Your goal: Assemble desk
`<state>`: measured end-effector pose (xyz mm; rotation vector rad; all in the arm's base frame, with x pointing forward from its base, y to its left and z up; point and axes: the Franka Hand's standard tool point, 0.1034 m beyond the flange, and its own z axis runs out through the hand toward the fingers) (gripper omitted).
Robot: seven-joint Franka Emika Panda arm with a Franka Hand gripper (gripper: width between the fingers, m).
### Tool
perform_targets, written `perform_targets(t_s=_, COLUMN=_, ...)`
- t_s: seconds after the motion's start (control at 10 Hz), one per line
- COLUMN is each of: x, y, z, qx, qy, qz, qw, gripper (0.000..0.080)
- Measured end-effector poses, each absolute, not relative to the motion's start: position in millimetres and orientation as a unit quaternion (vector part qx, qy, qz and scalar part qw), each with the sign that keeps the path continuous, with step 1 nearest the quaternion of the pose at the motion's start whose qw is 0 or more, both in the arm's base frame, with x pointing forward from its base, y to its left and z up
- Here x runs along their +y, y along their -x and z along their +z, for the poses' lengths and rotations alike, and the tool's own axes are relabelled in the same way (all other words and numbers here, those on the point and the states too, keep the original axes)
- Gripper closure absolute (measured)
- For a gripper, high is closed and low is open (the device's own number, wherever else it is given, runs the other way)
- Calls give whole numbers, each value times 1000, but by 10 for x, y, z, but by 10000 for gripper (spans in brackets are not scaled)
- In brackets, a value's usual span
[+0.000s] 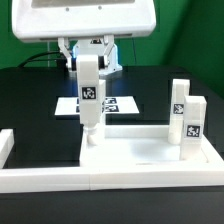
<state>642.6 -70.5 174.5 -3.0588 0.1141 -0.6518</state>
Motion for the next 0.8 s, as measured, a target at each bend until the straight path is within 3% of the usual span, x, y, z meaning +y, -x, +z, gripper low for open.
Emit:
perform_targets(t_s=0.5, x=-710, y=-6423, z=1718, qx=37, qy=977, qz=-210, qw=4, gripper=509)
perform_targets(t_s=0.8, x=-743, y=-6457, z=1588, qx=38, qy=968, qz=-247, qw=-18, gripper=509)
